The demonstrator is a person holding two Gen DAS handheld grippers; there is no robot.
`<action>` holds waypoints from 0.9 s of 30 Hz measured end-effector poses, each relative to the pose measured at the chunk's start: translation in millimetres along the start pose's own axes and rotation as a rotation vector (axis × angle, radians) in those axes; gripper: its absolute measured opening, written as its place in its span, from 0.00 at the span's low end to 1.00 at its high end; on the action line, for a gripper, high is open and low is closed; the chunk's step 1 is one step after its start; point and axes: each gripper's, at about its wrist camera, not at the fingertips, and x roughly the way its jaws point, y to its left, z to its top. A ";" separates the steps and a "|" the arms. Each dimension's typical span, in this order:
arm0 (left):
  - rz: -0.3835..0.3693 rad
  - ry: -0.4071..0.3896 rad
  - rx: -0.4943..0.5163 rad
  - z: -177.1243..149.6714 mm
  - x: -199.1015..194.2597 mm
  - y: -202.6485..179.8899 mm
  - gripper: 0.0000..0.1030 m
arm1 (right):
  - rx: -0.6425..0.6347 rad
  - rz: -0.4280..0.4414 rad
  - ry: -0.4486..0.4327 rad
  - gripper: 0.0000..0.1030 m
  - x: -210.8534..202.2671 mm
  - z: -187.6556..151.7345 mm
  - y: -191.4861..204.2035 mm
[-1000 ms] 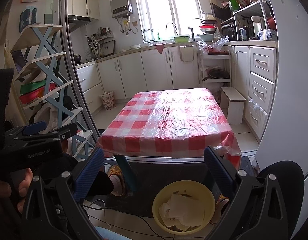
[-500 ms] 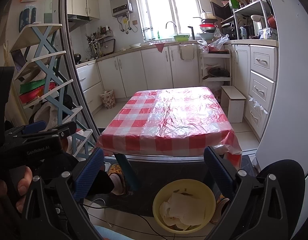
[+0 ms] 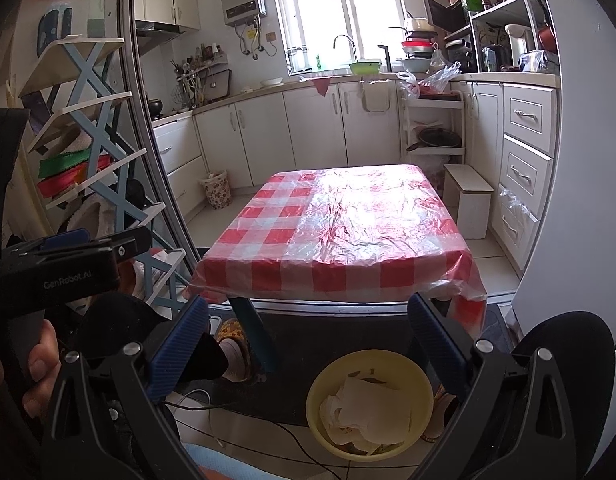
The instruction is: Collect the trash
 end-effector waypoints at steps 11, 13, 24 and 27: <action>0.028 0.024 0.011 0.2 2.6 0.6 0.92 | 0.014 -0.004 0.024 0.93 3.2 -1.6 -2.8; 0.033 0.032 0.019 -0.1 3.6 -0.6 0.92 | 0.011 -0.003 0.028 0.93 4.4 -1.9 -2.9; 0.041 0.036 0.042 -1.9 4.1 -4.5 0.92 | 0.013 0.001 0.047 0.93 7.6 -3.6 -4.8; 0.046 0.037 0.045 -1.8 4.2 -4.9 0.92 | 0.014 0.002 0.051 0.93 8.9 -3.6 -5.0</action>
